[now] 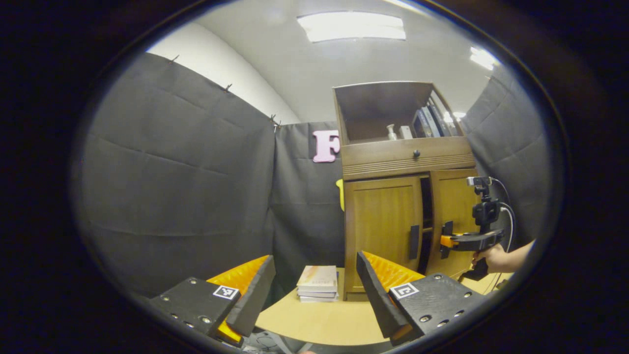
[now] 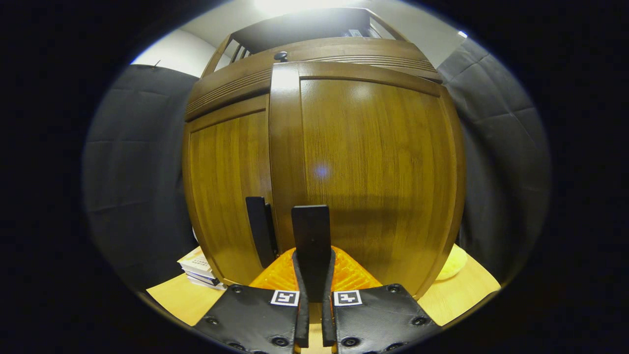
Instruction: Open the right door of the double-door shoe cabinet with the right hand, and open the left door with the left hand.
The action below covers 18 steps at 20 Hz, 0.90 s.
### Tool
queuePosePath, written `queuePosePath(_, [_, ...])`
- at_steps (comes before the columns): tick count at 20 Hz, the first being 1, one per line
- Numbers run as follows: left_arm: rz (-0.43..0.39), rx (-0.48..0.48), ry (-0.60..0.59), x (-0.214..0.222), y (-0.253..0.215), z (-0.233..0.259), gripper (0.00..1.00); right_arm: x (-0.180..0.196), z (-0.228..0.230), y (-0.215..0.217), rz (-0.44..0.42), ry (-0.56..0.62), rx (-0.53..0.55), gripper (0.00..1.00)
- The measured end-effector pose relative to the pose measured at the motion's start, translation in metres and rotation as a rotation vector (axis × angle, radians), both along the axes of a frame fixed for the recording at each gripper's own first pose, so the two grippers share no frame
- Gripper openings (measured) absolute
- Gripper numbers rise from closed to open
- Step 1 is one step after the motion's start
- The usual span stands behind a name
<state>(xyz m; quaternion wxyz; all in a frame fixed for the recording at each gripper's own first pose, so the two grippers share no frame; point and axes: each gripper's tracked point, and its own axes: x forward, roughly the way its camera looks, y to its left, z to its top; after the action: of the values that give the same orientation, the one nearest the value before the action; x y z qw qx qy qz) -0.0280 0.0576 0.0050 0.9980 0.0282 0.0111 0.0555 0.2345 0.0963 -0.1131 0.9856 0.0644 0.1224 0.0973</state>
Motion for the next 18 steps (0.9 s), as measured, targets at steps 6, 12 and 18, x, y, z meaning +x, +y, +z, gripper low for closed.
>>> queuePosePath(6, [-0.079,-0.013,0.002,0.011,-0.029,-0.002,0.96,-0.026,0.002,-0.013,0.012,0.002,0.008,0.09])
queuePosePath(12, [-0.145,-0.033,0.004,0.024,-0.055,-0.005,0.96,-0.054,0.006,-0.034,0.013,0.010,0.003,0.09])
queuePosePath(18, [-0.221,-0.050,-0.001,0.028,-0.087,-0.004,0.96,-0.080,0.009,-0.066,-0.001,0.019,-0.006,0.11])
